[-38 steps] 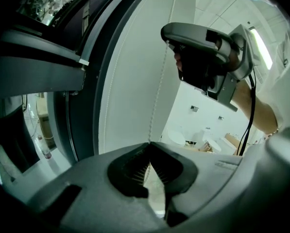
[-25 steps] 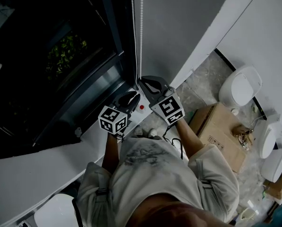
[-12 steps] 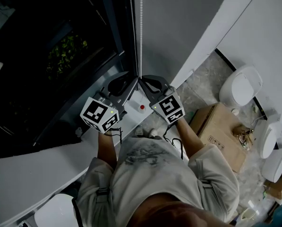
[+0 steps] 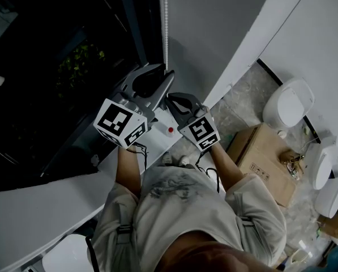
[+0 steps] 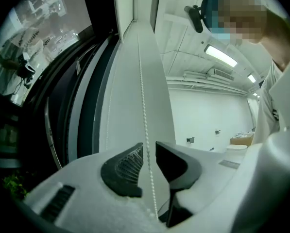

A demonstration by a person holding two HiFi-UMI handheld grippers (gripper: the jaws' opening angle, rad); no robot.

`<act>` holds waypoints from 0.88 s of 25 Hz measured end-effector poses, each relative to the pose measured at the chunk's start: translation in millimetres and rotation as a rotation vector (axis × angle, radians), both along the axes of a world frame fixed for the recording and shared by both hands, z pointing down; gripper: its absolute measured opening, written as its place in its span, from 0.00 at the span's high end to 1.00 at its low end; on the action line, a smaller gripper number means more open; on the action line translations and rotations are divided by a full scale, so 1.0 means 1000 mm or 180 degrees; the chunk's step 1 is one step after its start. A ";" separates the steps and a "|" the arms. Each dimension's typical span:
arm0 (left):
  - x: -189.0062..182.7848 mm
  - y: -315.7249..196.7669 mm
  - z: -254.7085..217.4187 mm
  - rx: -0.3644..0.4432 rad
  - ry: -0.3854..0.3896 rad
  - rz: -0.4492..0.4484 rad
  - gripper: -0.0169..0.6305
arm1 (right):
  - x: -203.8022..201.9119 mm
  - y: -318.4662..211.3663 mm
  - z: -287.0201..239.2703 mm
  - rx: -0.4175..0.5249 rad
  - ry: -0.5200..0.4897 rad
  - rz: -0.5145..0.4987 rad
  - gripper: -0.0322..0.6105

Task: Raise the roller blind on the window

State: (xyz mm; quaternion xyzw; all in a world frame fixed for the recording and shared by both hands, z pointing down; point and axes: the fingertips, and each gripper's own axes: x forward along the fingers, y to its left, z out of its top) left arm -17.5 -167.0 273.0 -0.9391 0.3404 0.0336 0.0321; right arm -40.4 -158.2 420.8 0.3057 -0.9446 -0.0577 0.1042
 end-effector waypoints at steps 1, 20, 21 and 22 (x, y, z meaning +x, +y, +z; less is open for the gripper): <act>0.001 -0.001 -0.002 0.0017 -0.0009 -0.0002 0.85 | -0.001 0.000 0.000 0.0003 -0.0001 -0.0005 0.93; -0.004 -0.002 0.039 -0.0310 -0.0028 -0.0016 0.96 | -0.010 0.004 0.040 -0.0275 0.0047 -0.0013 0.93; -0.004 -0.003 0.043 -0.0336 -0.0035 -0.0020 0.96 | -0.010 0.004 0.044 -0.0295 0.0063 -0.0008 0.93; -0.004 -0.004 0.047 -0.0363 -0.0043 -0.0023 0.96 | -0.009 0.003 0.048 -0.0318 0.0079 -0.0002 0.93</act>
